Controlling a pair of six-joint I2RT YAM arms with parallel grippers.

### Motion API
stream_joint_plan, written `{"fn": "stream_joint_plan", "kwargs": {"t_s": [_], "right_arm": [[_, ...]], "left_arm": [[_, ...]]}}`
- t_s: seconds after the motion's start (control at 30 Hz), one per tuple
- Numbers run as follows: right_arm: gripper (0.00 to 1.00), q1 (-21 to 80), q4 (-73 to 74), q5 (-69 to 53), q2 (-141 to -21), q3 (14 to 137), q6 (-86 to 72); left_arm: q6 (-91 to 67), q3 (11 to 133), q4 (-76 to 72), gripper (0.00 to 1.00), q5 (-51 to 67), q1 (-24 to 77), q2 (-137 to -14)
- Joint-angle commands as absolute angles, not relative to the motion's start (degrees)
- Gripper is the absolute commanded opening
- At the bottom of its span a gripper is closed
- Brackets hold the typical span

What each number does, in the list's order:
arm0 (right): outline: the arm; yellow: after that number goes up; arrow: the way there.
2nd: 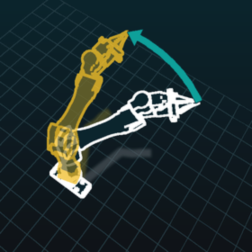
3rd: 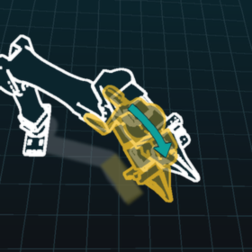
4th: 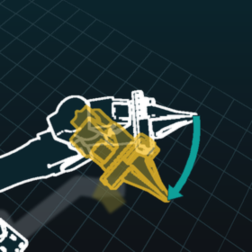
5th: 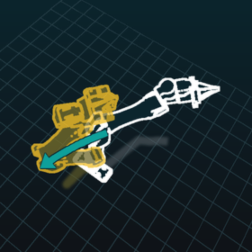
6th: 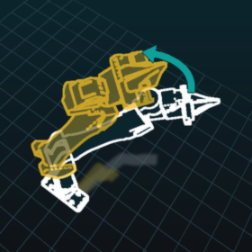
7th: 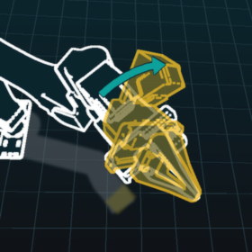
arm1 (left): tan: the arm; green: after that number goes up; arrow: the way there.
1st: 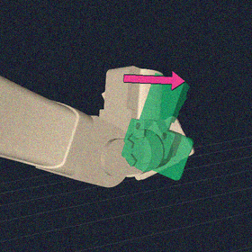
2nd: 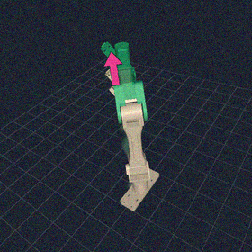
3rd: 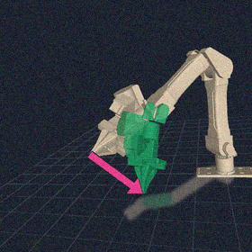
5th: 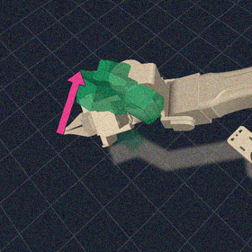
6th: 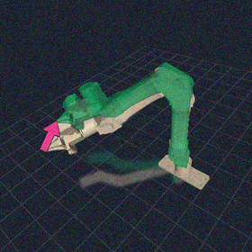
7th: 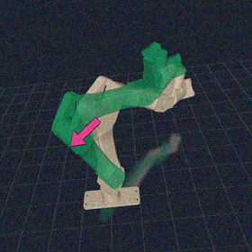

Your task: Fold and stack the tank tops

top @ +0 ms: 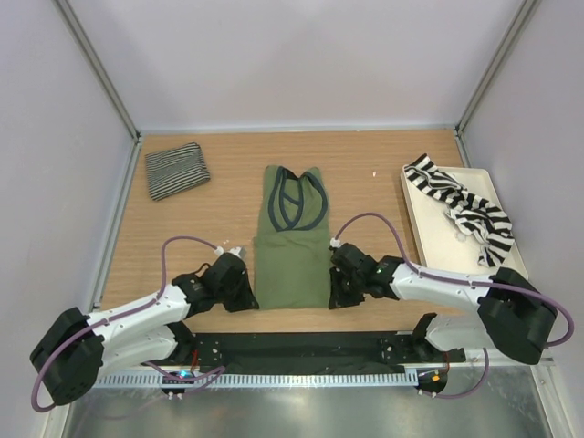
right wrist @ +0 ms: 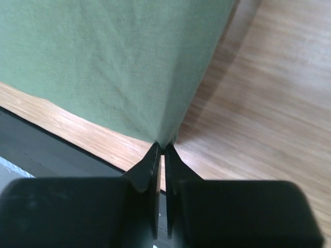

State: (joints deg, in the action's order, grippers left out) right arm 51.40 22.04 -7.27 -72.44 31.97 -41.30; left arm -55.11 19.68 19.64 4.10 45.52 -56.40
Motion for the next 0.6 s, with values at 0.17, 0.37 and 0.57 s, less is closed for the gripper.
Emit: {"fn": "stream_joint_plan", "kwargs": {"t_s": [0.17,0.37,0.57], "right_arm": [[0.01,53.70,28.64,-5.10,-60.13,33.13,-44.91],[0.01,54.05,35.50,-4.75,-53.79,37.78,-44.65],[0.01,54.05,41.82,-2.03,-53.61,47.53,-41.67]], "left_arm": [[-57.39,24.25,28.29,0.00,3.52,49.39,-50.63],[-58.09,31.37,36.03,0.00,3.43,50.45,-45.27],[-58.27,41.56,41.39,0.00,3.16,50.45,-45.88]]}}
